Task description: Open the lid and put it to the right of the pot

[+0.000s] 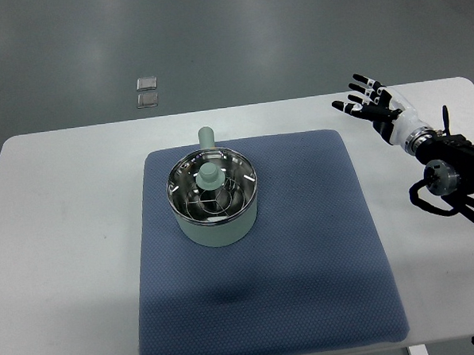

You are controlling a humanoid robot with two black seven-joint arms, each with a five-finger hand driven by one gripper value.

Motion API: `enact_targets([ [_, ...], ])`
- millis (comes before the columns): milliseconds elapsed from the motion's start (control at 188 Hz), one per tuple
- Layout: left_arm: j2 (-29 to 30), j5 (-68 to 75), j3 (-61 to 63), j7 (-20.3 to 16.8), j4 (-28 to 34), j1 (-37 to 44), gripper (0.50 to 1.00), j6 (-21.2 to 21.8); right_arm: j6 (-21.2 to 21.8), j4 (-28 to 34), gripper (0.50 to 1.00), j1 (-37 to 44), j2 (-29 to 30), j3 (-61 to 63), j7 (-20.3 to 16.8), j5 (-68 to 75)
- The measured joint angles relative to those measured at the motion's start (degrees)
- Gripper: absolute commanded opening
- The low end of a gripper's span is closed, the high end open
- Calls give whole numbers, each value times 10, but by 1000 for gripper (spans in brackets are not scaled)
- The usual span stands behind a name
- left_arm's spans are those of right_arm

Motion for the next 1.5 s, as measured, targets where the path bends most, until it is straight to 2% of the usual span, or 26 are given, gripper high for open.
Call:
enact_targets([
  [1347, 0, 0, 0, 0, 2, 1, 1000, -1, 2, -1, 928, 9, 0, 7, 0, -1],
  [1501, 0, 0, 0, 0, 2, 1, 1000, -1, 16, 1, 928, 26, -3, 8, 0, -16],
])
